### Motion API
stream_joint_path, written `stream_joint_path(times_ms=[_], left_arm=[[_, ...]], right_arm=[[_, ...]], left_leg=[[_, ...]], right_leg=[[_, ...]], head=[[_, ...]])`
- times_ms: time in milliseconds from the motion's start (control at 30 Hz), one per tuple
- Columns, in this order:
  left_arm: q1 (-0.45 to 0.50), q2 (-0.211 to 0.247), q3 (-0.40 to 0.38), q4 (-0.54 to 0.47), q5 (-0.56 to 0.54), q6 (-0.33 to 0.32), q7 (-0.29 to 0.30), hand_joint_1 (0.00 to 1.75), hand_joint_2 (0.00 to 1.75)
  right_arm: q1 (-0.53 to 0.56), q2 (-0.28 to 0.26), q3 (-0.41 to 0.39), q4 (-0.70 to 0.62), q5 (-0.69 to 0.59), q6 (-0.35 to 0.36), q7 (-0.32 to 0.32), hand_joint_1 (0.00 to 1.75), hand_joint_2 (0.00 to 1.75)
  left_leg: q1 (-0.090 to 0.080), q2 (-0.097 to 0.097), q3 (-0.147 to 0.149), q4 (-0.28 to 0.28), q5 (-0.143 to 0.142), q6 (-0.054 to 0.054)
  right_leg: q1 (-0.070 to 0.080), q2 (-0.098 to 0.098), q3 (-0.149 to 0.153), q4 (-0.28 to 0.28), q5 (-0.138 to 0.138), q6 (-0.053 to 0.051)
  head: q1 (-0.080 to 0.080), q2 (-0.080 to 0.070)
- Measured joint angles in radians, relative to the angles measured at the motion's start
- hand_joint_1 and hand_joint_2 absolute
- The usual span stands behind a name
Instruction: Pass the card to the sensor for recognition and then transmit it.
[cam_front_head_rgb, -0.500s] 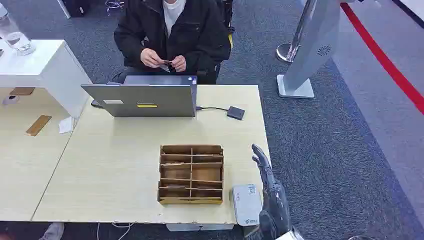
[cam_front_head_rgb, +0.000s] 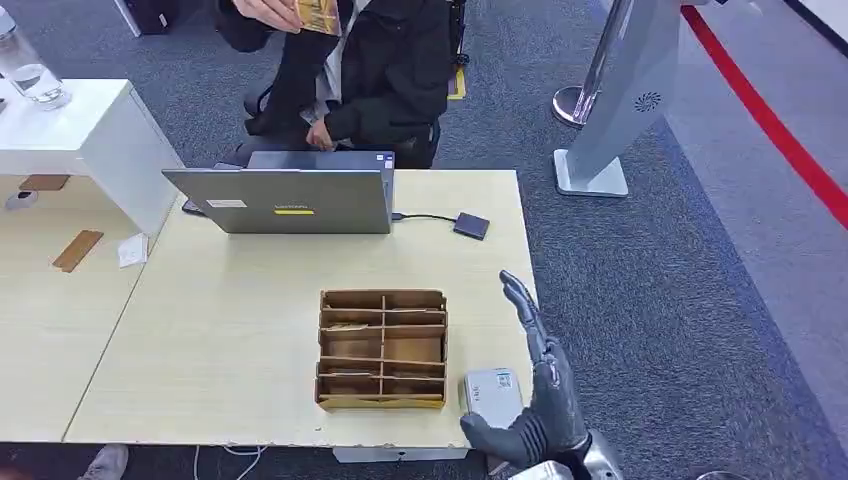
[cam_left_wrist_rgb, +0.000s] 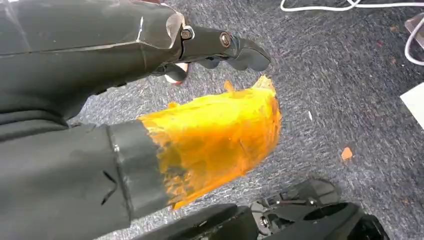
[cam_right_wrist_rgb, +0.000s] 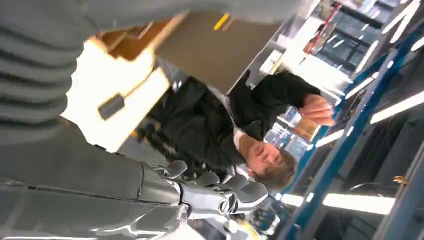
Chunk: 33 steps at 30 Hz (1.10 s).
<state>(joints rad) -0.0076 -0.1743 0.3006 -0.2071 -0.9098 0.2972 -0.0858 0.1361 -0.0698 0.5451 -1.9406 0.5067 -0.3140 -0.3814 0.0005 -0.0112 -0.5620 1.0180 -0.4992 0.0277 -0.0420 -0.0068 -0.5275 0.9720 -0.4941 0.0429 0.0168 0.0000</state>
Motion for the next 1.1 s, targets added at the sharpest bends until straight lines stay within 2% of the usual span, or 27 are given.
stream_joint_path(times_ms=[167,333,567,867,1100], left_arm=[[0.000,0.003,0.000,0.000,-0.016,-0.004,-0.002,0.00,0.00],[-0.002,0.008,-0.001,0.000,-0.044,-0.022,0.000,0.00,0.00],[-0.005,0.009,-0.004,0.000,-0.078,-0.034,0.000,0.00,0.00],[-0.012,0.009,-0.010,0.000,-0.098,-0.037,0.002,0.00,0.00],[-0.012,0.009,-0.010,0.000,-0.100,-0.038,0.002,0.00,0.00]], right_arm=[[-0.052,-0.006,-0.016,0.021,0.164,-0.058,0.060,0.00,1.75],[-0.145,-0.029,-0.026,0.075,0.386,-0.125,0.158,0.00,1.75],[-0.280,-0.059,-0.025,0.167,0.622,-0.161,0.279,0.00,1.75],[-0.381,-0.070,-0.019,0.269,0.798,-0.181,0.373,0.00,1.75],[-0.401,-0.077,-0.011,0.311,0.849,-0.193,0.400,0.00,1.75]], left_leg=[[0.000,0.000,0.000,0.000,0.000,0.000],[0.000,0.000,0.000,0.000,0.000,0.000],[0.000,0.000,0.000,0.000,0.000,0.000],[0.000,0.000,0.000,0.000,0.000,0.000],[0.000,0.000,0.000,0.000,0.000,0.000]], right_leg=[[0.000,0.000,0.000,0.000,0.000,0.000],[0.000,0.000,0.000,0.000,0.000,0.000],[0.000,0.000,0.000,0.000,0.001,0.000],[0.000,0.000,0.000,0.001,0.001,0.000],[0.000,0.000,0.000,0.001,0.001,0.000]], head=[[0.000,0.000],[0.000,0.000],[0.000,0.000],[0.000,0.000],[0.000,0.000]])
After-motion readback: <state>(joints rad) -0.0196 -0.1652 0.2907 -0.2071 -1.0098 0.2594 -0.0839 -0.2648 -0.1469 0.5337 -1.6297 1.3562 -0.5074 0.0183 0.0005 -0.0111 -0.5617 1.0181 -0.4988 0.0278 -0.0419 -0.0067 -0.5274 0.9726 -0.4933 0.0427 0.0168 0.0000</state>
